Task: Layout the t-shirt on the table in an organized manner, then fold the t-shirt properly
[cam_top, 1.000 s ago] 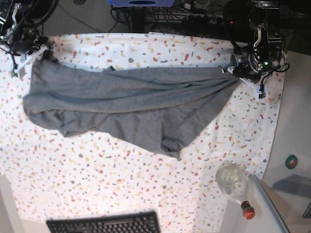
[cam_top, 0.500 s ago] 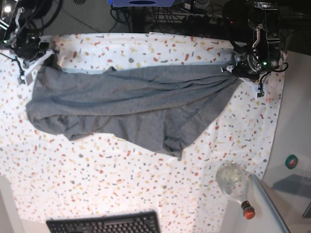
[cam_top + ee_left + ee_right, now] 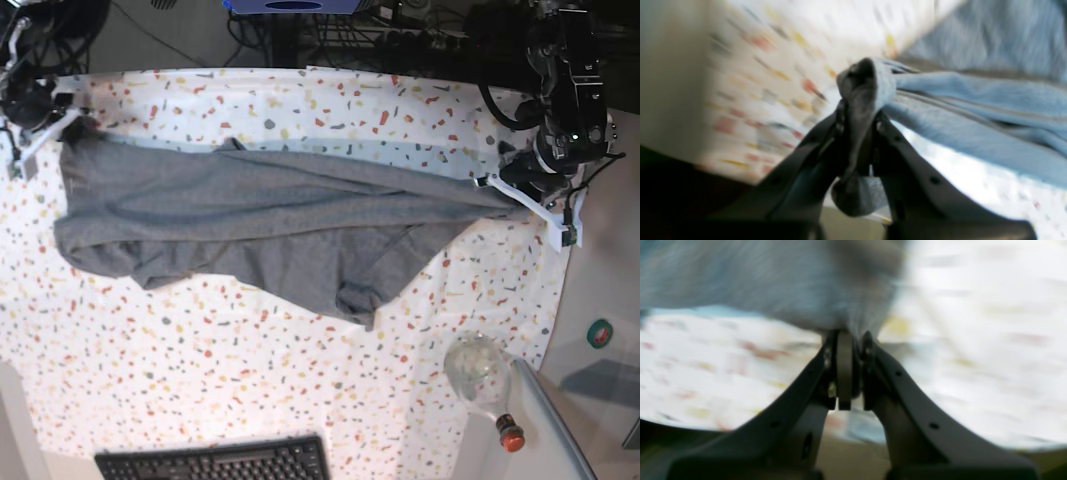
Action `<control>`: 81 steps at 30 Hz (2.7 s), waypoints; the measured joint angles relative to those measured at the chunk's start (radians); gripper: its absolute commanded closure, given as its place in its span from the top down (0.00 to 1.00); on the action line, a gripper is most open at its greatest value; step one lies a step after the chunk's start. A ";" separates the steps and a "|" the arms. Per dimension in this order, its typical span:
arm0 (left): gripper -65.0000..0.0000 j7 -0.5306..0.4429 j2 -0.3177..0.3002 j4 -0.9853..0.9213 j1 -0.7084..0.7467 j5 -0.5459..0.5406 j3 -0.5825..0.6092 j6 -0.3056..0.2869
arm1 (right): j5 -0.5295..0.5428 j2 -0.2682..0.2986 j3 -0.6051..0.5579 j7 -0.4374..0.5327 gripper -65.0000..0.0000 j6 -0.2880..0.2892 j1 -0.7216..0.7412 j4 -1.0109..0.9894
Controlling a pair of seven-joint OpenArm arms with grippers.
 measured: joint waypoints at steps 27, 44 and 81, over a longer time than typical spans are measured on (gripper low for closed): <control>0.00 -0.012 0.272 -0.314 -0.551 0.118 0.158 -0.090 | -0.005 0.148 -0.070 -0.356 0.00 -0.146 0.494 0.092; 0.00 -0.166 0.233 -0.383 -0.463 0.121 0.161 -0.093 | 0.002 0.278 -0.560 0.096 0.20 -0.179 0.808 -0.670; 0.00 -0.480 0.363 -0.828 -0.684 0.110 0.168 -0.097 | 0.001 0.014 -0.391 -0.050 0.54 -0.363 0.277 -0.183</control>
